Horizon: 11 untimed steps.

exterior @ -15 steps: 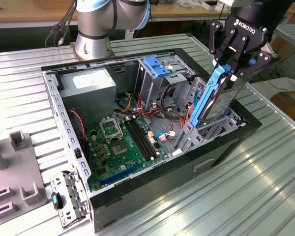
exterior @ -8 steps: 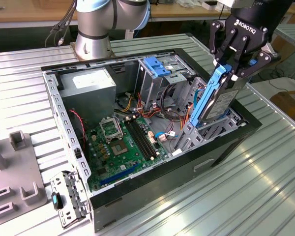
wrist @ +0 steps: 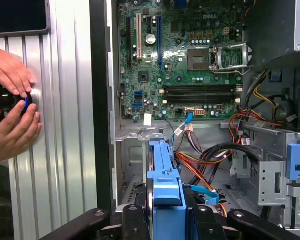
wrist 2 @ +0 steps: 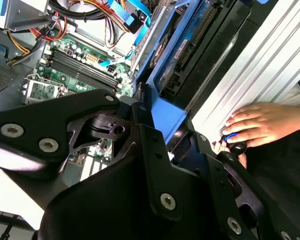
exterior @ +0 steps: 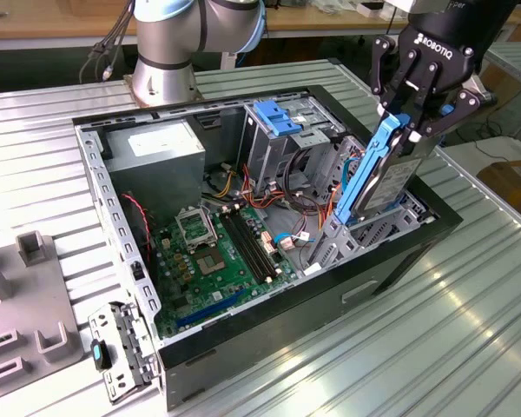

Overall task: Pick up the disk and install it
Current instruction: 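Insert the disk into the insertion slot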

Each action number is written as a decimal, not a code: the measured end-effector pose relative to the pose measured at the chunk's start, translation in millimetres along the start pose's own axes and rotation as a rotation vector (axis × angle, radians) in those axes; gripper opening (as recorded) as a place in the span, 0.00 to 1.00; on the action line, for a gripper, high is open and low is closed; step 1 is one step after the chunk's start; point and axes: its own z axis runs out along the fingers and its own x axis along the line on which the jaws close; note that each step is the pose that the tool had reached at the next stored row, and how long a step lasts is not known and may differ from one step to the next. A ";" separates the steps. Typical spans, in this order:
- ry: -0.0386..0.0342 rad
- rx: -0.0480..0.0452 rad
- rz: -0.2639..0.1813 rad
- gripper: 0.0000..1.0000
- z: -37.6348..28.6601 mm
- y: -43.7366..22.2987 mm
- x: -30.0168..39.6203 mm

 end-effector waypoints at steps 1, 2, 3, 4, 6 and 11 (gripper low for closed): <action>-0.0001 0.0012 0.000 0.37 -0.5 0.0 0.0; 0.0000 0.0024 0.000 0.37 -1.0 0.0 0.1; -0.0001 0.0046 0.000 0.37 -1.8 0.0 0.1; -0.0002 0.0090 0.001 0.37 -3.3 0.0 0.2; -0.0003 0.0102 0.001 0.37 -3.4 0.0 0.2; -0.0003 0.0105 0.001 0.37 -3.4 0.1 0.2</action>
